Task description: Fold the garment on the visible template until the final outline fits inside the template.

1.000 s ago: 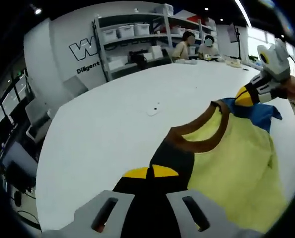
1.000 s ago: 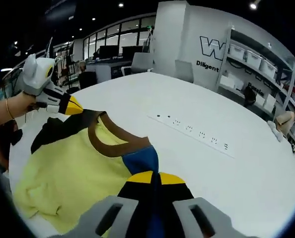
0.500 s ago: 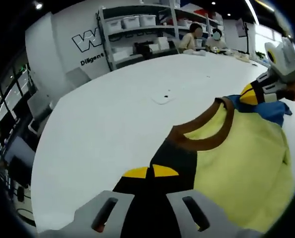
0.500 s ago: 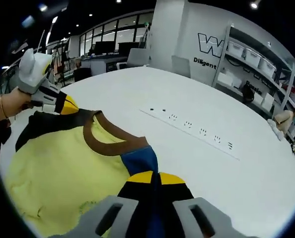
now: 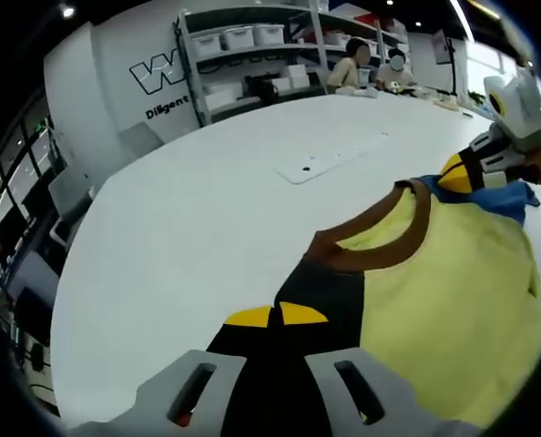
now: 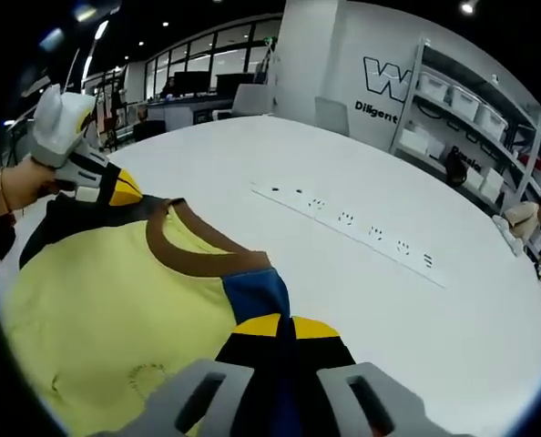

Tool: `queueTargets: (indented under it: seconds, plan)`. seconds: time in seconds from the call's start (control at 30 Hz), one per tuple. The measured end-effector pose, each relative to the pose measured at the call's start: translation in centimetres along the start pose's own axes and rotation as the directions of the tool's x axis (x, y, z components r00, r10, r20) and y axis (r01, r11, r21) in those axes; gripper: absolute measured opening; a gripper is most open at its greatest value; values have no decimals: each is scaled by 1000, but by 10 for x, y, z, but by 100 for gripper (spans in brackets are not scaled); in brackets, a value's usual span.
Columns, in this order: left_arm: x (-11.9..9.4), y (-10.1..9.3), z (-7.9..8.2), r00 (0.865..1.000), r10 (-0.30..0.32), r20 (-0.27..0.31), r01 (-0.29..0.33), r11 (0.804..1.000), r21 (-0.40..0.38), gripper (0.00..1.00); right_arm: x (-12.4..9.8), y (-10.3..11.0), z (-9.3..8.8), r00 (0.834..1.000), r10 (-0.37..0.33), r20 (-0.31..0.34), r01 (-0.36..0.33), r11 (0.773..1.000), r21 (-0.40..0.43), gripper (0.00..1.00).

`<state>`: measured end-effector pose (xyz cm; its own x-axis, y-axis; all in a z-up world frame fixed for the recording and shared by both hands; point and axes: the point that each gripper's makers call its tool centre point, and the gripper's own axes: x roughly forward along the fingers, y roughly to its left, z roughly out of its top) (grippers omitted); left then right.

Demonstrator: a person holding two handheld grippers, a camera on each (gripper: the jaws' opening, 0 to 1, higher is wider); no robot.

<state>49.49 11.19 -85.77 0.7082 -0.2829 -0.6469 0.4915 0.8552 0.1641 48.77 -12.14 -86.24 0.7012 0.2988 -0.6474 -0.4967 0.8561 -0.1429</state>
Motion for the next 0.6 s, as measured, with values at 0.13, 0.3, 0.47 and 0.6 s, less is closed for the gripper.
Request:
queueTargets:
  seconds: [0.13, 0.3, 0.47, 0.6]
  plan:
    - [-1, 0, 0, 1000, -1, -2, 1, 1000, -16, 0, 1, 1, -1, 1000, 3, -5, -3, 1000, 14, 0]
    - [-5, 6, -1, 1000, 27, -12, -27, 998, -60, 14, -8, -2, 7, 1000, 7, 28, -9, 997, 75, 0]
    - [-12, 6, 3, 1000, 17, -3, -17, 996, -84, 26, -18, -3, 16, 998, 14, 66, -23, 990, 141, 16]
    - [-23, 4, 5, 1000, 15, -2, -15, 996, -90, 37, -30, 4, 20, 996, 35, 79, -48, 986, 158, 29]
